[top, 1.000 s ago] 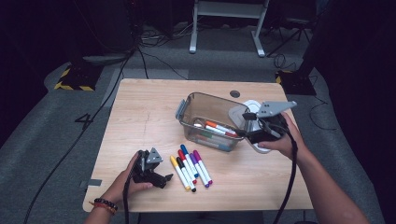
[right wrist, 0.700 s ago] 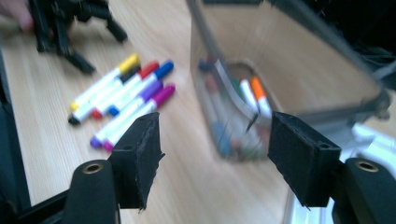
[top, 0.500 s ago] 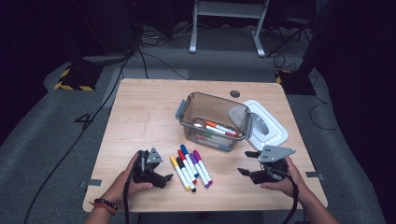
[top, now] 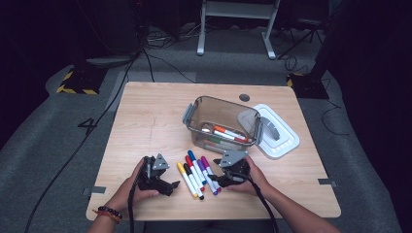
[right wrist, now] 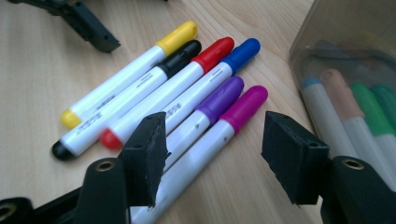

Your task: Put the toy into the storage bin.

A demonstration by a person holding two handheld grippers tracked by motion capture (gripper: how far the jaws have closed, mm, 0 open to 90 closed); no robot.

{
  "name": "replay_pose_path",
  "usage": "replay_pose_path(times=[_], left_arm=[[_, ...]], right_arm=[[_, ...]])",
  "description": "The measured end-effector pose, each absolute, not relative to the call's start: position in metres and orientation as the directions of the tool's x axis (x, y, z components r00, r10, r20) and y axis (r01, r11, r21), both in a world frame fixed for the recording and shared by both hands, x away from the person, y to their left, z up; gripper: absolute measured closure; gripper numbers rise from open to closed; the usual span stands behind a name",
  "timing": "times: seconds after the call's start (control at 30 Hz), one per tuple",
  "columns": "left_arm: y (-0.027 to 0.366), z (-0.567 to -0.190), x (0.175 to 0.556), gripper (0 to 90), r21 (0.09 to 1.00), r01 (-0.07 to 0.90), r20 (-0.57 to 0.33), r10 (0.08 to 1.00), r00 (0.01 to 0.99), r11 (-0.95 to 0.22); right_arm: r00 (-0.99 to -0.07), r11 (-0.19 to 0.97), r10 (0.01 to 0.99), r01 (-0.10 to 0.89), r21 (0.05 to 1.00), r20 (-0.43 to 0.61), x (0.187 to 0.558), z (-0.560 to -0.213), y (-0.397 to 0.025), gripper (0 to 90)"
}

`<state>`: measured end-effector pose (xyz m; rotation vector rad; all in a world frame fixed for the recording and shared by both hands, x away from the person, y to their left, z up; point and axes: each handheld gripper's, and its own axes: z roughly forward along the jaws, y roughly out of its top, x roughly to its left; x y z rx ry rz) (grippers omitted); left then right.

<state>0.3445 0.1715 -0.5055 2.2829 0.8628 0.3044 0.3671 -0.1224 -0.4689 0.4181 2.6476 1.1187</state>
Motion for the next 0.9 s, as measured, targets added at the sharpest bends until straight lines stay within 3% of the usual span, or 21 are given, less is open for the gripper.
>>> replay_pose_path(times=[0.37,0.53,0.7,0.9], left_arm=[[0.171,-0.506,0.344,0.4,0.662,0.500,-0.017,0.656,0.754,-0.558],[0.171,-0.506,0.344,0.4,0.663,0.500,-0.016,0.656,0.754,-0.558],[0.171,-0.506,0.344,0.4,0.663,0.500,-0.016,0.656,0.754,-0.558],[0.172,-0.505,0.344,0.5,0.663,0.498,-0.015,0.656,0.755,-0.559]], right_arm=[[-0.878,0.633,0.476,0.297,0.714,-0.057,0.396,-0.483,-0.109,50.7],[-0.877,0.663,0.476,0.306,0.683,-0.069,0.400,-0.490,-0.108,58.8],[-0.887,0.677,0.460,0.316,0.665,-0.047,0.402,-0.489,-0.119,73.5],[-0.900,0.684,0.437,0.322,0.655,-0.013,0.397,-0.488,-0.152,74.2]])
